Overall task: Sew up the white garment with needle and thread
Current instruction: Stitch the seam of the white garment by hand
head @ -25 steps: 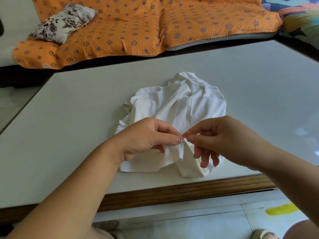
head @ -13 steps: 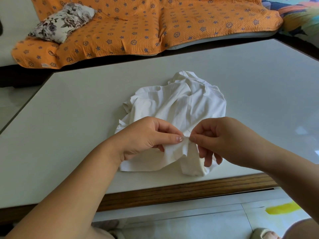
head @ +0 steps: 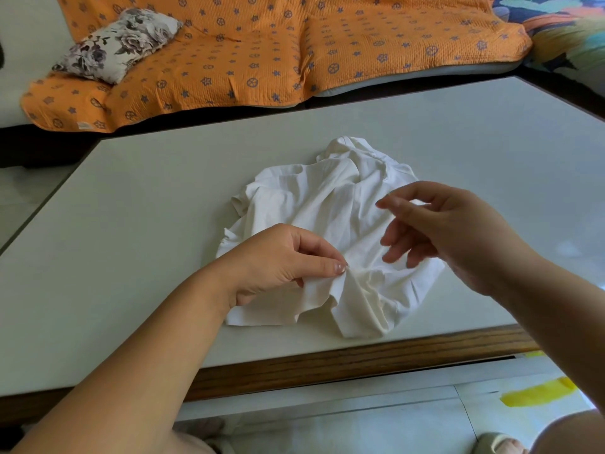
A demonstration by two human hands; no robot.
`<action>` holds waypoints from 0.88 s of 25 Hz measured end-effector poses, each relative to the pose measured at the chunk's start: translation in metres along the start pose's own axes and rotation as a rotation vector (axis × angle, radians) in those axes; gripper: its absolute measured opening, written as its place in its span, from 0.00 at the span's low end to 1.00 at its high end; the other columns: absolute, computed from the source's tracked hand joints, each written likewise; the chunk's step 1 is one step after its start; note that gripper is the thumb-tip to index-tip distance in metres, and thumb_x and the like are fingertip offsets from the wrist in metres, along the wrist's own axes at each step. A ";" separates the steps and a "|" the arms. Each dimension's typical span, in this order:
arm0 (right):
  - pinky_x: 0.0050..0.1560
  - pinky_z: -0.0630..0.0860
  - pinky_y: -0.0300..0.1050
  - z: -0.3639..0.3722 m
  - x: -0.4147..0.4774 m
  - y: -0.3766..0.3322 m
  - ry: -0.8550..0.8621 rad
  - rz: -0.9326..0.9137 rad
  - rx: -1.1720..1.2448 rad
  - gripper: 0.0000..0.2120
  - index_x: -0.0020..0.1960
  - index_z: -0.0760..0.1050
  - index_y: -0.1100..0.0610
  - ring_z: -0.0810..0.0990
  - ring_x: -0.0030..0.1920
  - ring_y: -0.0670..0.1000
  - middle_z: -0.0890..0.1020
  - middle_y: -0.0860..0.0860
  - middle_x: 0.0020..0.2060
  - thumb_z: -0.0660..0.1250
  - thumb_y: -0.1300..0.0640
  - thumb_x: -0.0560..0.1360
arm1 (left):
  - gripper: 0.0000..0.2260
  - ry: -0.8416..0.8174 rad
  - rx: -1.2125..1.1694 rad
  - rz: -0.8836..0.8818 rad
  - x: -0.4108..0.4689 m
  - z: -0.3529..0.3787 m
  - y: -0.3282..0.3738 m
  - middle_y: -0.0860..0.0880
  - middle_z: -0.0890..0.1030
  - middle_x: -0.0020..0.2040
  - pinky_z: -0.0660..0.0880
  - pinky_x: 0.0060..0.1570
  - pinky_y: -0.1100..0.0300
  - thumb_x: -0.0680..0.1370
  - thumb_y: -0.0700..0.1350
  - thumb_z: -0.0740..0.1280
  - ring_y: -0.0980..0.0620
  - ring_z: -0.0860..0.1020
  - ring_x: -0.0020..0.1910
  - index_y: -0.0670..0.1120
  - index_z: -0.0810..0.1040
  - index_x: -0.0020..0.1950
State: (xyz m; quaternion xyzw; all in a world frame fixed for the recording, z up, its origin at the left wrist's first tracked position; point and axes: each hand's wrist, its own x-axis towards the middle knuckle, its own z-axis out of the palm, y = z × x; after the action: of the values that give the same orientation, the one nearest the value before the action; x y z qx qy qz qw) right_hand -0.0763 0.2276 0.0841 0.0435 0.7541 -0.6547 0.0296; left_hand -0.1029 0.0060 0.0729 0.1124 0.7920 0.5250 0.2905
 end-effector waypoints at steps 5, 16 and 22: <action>0.43 0.84 0.48 -0.004 0.016 0.007 0.140 0.019 0.275 0.07 0.50 0.77 0.61 0.87 0.42 0.60 0.84 0.61 0.36 0.62 0.59 0.82 | 0.04 -0.036 0.036 -0.002 0.000 -0.001 -0.001 0.52 0.85 0.42 0.74 0.54 0.54 0.73 0.42 0.74 0.56 0.80 0.44 0.51 0.87 0.43; 0.58 0.80 0.47 -0.038 0.067 0.026 0.478 -0.103 0.050 0.04 0.48 0.79 0.54 0.84 0.50 0.52 0.85 0.52 0.43 0.66 0.56 0.80 | 0.02 -0.127 0.018 -0.012 -0.003 -0.008 -0.005 0.52 0.84 0.40 0.73 0.52 0.56 0.73 0.43 0.75 0.55 0.79 0.43 0.50 0.87 0.43; 0.46 0.76 0.43 -0.051 0.073 0.041 0.521 -0.135 -0.187 0.05 0.49 0.79 0.52 0.83 0.51 0.55 0.83 0.47 0.45 0.65 0.53 0.80 | 0.03 -0.133 -0.050 -0.032 -0.006 -0.012 -0.009 0.50 0.83 0.41 0.72 0.51 0.56 0.71 0.43 0.74 0.53 0.79 0.44 0.48 0.86 0.43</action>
State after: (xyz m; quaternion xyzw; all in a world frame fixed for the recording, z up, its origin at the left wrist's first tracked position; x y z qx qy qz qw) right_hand -0.1441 0.2853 0.0439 0.1572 0.7945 -0.5496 -0.2051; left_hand -0.1039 -0.0093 0.0705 0.1270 0.7595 0.5312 0.3534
